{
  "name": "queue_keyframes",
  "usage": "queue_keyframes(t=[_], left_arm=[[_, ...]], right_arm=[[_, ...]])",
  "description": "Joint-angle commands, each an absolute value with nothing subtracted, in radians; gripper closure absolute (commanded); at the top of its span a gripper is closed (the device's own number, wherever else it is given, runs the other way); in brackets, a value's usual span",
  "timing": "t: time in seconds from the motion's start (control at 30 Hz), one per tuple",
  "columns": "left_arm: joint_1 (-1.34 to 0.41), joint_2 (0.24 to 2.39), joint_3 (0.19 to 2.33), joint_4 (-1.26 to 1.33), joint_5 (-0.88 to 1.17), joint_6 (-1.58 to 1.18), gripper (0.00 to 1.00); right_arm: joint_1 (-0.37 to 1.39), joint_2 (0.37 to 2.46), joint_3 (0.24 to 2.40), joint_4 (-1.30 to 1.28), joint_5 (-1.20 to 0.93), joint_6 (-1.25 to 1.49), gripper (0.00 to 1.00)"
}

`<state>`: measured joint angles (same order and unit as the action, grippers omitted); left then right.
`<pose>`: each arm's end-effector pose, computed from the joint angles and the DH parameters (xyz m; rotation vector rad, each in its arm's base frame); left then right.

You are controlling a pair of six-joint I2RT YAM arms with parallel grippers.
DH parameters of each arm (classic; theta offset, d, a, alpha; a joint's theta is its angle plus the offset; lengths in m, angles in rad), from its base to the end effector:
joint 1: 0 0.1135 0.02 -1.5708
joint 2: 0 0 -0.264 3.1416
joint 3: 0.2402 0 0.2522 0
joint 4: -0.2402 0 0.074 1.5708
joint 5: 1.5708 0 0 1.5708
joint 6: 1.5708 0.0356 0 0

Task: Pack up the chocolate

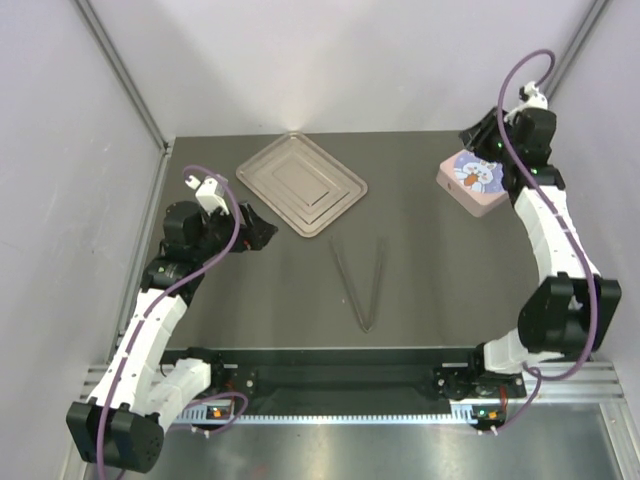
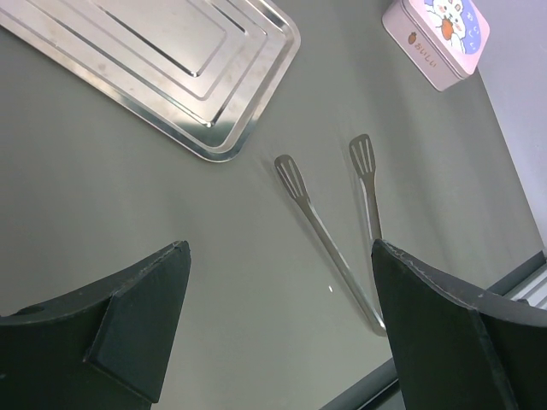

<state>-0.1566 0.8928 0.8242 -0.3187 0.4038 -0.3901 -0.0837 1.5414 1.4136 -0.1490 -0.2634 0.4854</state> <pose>0.1971 -0.0453 0.3219 0.0400 2.0009 -0.7505 0.3666 -0.0215 0.3761 0.3437 1.8382 0.5220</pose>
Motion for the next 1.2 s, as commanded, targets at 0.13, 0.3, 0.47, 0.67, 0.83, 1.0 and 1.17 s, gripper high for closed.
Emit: queue_keyframes(t=[0.13, 0.3, 0.47, 0.67, 0.83, 1.0, 1.17], left_arm=[[-0.15, 0.881, 0.818, -0.244, 0.413, -0.385, 0.08], [-0.15, 0.848, 0.808, -0.229, 0.402, -0.383, 0.08], [-0.15, 0.854, 0.805, -0.219, 0.413, -0.387, 0.08], [-0.15, 0.854, 0.805, -0.227, 0.403, -0.385, 0.09], [-0.15, 0.85, 0.807, -0.232, 0.391, -0.382, 0.09], [-0.15, 0.853, 0.81, -0.235, 0.397, -0.383, 0.09], [-0.15, 0.859, 0.811, -0.238, 0.393, -0.383, 0.09]], right_arm=[[-0.087, 1.422, 1.306, -0.271, -0.057, 0.327, 0.82], [-0.026, 1.289, 1.102, -0.249, 0.021, 0.311, 0.3], [-0.054, 1.304, 1.035, -0.141, 0.166, 0.299, 0.56], [-0.112, 1.619, 1.343, -0.199, 0.101, 0.311, 1.0], [-0.152, 1.799, 1.46, -0.271, 0.087, 0.316, 1.0], [-0.166, 1.945, 1.515, -0.296, 0.057, 0.321, 1.0], [-0.17, 1.996, 1.569, -0.362, 0.078, 0.318, 1.0]])
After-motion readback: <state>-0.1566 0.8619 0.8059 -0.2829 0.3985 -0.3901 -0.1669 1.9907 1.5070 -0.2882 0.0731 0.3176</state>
